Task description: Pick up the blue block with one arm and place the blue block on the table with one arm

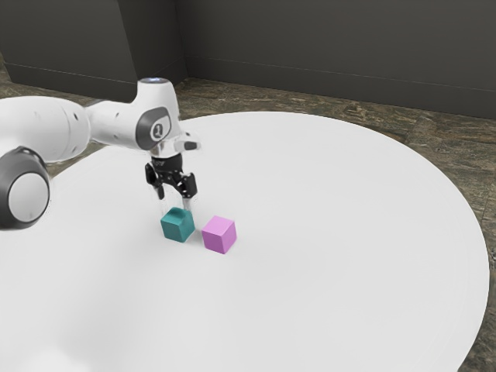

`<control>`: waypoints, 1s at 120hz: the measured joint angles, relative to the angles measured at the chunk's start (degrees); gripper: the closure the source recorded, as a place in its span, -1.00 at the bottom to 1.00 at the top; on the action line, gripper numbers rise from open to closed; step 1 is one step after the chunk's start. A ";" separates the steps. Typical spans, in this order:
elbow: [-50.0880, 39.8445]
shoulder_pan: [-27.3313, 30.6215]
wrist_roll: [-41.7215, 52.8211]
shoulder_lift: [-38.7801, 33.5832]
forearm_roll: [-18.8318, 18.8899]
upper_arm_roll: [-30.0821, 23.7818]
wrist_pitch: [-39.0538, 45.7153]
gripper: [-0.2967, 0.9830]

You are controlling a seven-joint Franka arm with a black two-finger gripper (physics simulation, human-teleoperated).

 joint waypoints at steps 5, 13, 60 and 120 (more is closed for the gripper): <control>-0.79 -0.38 0.11 -2.63 0.07 -0.01 -0.62 -0.49; -4.24 -1.37 0.24 -7.99 0.07 0.04 -1.44 -0.50; -11.85 -4.59 0.49 -31.28 0.39 -0.17 -14.77 -0.53; -9.03 -7.64 -4.20 -33.11 4.64 -0.43 -28.34 -0.54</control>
